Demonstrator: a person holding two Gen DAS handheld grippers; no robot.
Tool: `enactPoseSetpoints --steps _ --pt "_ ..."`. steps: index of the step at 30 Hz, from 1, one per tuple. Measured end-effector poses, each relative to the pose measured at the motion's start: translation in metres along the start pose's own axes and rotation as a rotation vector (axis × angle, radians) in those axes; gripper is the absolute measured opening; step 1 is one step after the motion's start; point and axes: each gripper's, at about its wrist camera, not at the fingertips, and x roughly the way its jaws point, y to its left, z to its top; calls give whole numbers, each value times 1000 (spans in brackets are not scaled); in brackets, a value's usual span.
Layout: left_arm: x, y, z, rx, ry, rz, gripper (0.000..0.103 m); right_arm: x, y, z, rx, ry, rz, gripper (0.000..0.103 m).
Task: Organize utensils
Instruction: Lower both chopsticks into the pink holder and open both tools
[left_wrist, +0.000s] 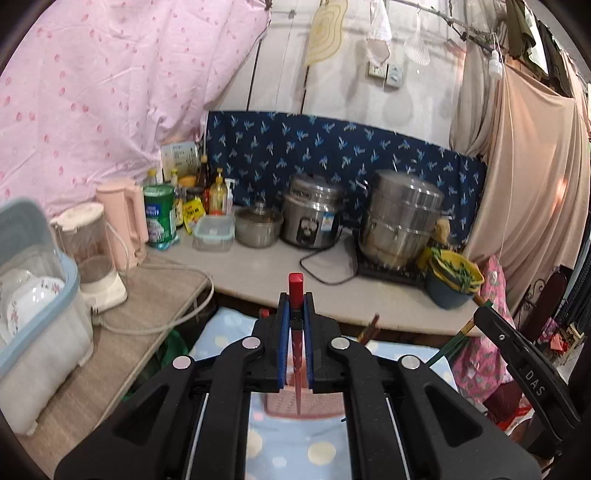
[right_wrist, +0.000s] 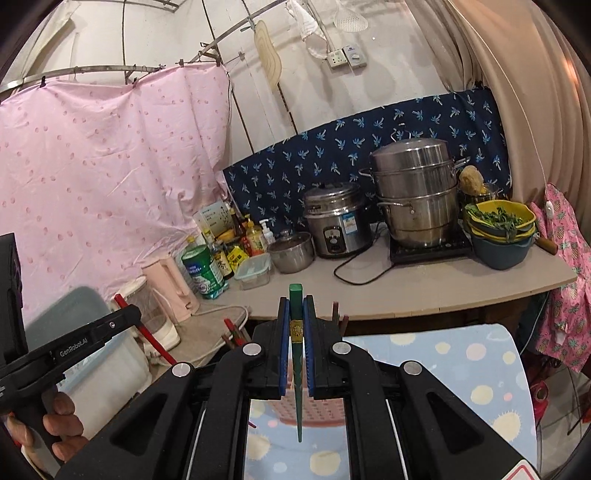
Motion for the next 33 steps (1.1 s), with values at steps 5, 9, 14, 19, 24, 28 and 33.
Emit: enactPoseSetpoints --steps 5,9,14,19,24,28,33 --pt "19 -5 18 9 -42 0 7 24 1 30 4 -44 -16 7" --pt "44 -7 14 14 -19 11 7 49 -4 35 10 -33 -32 7" --pt "70 -5 0 16 13 13 7 80 -12 23 5 18 -51 7" --pt "92 -2 -14 15 49 15 7 104 -19 3 -7 75 -67 7" --pt "108 3 -25 9 84 22 7 120 -25 -13 0 119 -76 7" --pt "111 7 -31 4 86 34 10 128 -23 -22 -32 149 -98 7" --pt "104 7 -37 41 57 90 42 120 -22 -23 -39 128 -110 18"
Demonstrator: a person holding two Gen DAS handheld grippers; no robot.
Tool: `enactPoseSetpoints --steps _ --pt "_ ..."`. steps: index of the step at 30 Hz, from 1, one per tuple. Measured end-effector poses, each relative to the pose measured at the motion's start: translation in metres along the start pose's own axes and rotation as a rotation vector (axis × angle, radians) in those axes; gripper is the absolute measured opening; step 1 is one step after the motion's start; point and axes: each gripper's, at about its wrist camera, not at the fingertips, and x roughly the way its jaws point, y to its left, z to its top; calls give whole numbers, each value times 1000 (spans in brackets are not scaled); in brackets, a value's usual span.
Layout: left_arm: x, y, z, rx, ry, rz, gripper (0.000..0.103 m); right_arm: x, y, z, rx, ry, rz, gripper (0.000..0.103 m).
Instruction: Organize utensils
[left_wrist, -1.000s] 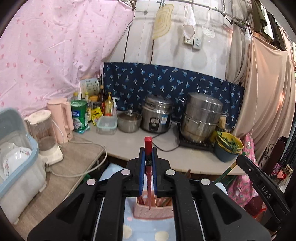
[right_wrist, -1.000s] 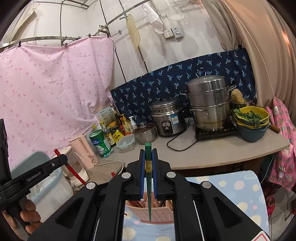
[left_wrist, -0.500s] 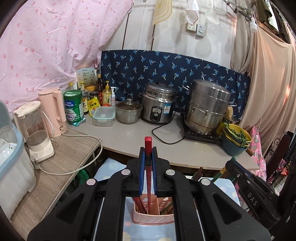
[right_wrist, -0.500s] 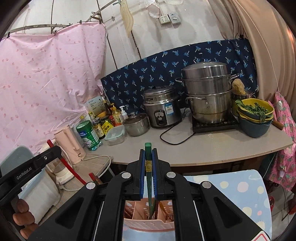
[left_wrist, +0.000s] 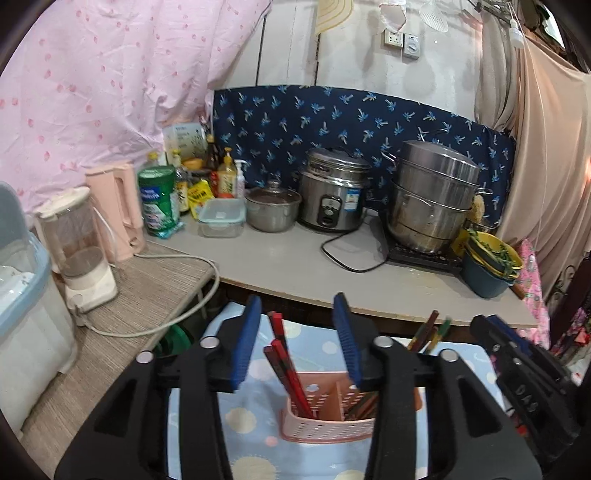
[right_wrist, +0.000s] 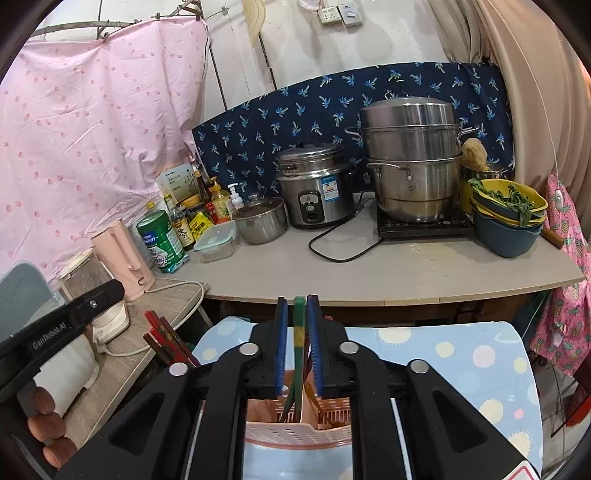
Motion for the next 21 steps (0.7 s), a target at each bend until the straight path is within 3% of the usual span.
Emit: enactPoseSetpoints --steps 2,4,7,16,21 --pt "-4 1 -2 14 0 12 43 -5 -1 1 6 -10 2 32" --pt "-9 2 -4 17 2 25 44 -12 0 1 3 -19 1 35" --pt "-20 2 -8 22 -4 39 57 -20 4 0 -9 -20 0 39" --pt "-59 -3 -43 69 -1 114 71 -62 17 -24 -84 -9 0 54" --pt "-77 -4 -69 94 25 144 72 -86 26 -49 -141 -9 -45 60"
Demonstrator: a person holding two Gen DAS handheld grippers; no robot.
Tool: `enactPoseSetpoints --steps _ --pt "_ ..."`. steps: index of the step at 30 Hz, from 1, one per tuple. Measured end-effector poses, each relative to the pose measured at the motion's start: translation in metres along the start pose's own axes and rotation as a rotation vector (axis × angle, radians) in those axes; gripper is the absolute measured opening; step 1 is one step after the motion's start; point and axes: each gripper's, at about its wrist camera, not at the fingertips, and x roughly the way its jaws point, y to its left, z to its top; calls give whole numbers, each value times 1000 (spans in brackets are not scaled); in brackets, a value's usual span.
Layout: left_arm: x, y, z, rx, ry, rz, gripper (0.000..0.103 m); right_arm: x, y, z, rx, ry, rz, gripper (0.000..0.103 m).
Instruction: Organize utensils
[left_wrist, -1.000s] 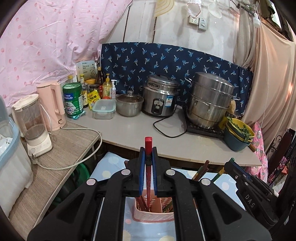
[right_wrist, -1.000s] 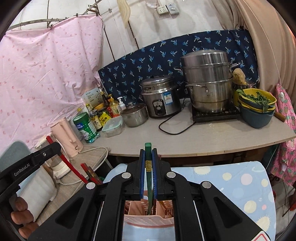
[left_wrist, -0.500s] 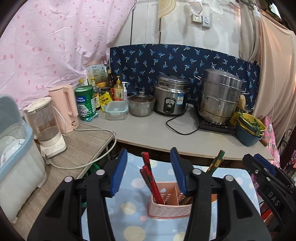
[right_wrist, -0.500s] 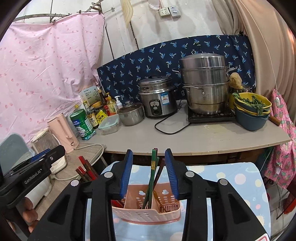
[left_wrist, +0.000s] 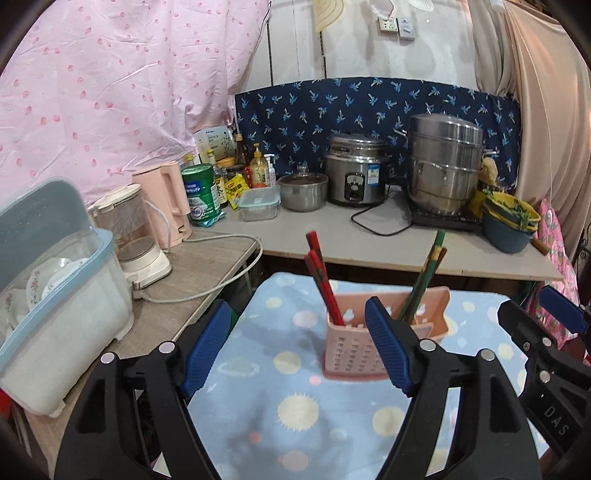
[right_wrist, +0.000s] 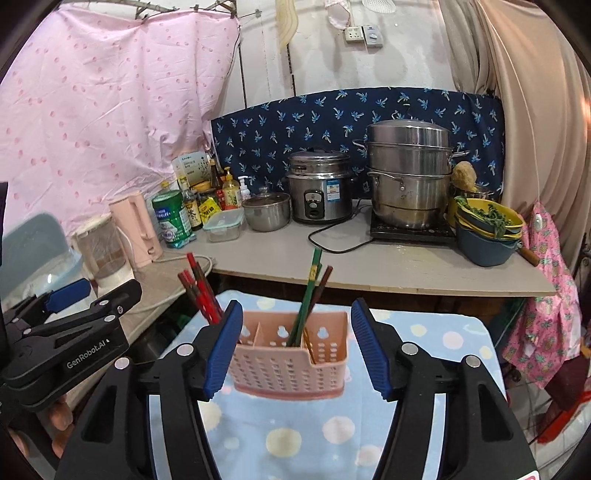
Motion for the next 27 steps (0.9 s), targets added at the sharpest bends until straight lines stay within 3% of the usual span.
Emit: enactPoseSetpoints --steps 2,13,27 --pt "-6 1 -11 6 6 18 77 -8 3 -11 -18 8 -16 61" --pt "-26 6 -55 8 52 33 82 -37 9 -62 -14 75 -29 66" --pt "-26 10 -94 18 116 56 90 -43 12 -101 16 146 -23 73"
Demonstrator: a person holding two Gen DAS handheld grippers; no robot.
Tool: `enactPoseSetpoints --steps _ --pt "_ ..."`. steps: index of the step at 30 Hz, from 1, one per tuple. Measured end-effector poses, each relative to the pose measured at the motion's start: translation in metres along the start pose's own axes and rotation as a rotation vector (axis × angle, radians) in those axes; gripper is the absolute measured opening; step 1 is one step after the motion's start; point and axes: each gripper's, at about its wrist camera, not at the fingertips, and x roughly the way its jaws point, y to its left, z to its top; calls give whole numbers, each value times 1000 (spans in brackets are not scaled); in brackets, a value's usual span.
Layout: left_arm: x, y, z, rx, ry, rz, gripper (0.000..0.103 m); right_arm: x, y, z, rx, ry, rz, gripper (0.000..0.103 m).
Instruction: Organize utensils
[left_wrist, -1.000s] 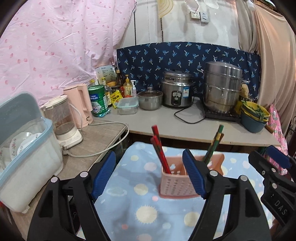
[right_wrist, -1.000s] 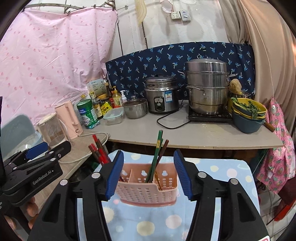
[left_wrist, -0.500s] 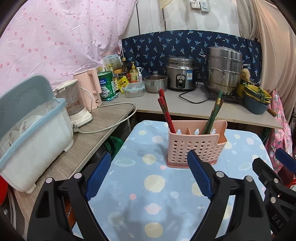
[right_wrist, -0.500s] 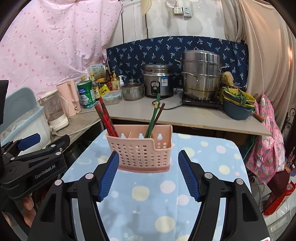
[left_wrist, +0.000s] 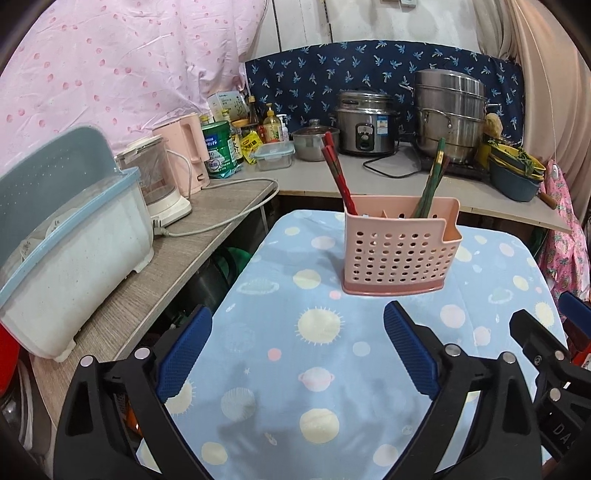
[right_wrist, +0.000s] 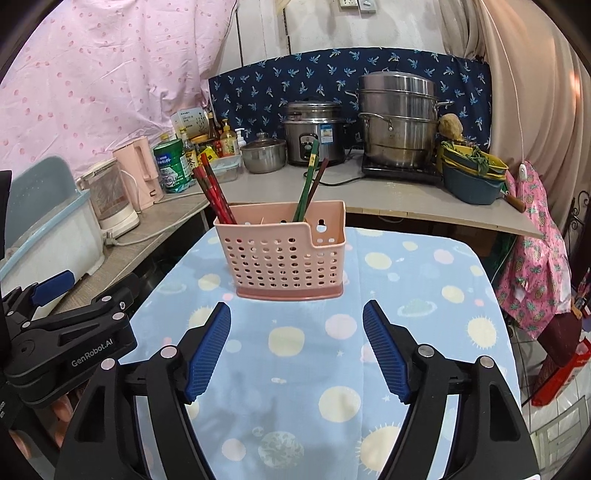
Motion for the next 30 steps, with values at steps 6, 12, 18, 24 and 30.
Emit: enactPoseSetpoints --steps 6,12,18,24,30 --pt "0 -3 -12 11 18 -2 93 -2 0 -11 5 11 -9 84" --pt "0 -6 -22 10 30 4 96 -1 1 -20 2 30 -15 85" --pt "3 -5 -29 2 51 1 96 3 -1 -29 9 47 -28 85" --pt "9 -5 -33 -8 70 1 96 6 -4 -32 4 55 -49 86" --pt "15 -6 -33 -10 80 6 96 11 -10 -35 7 62 -60 86"
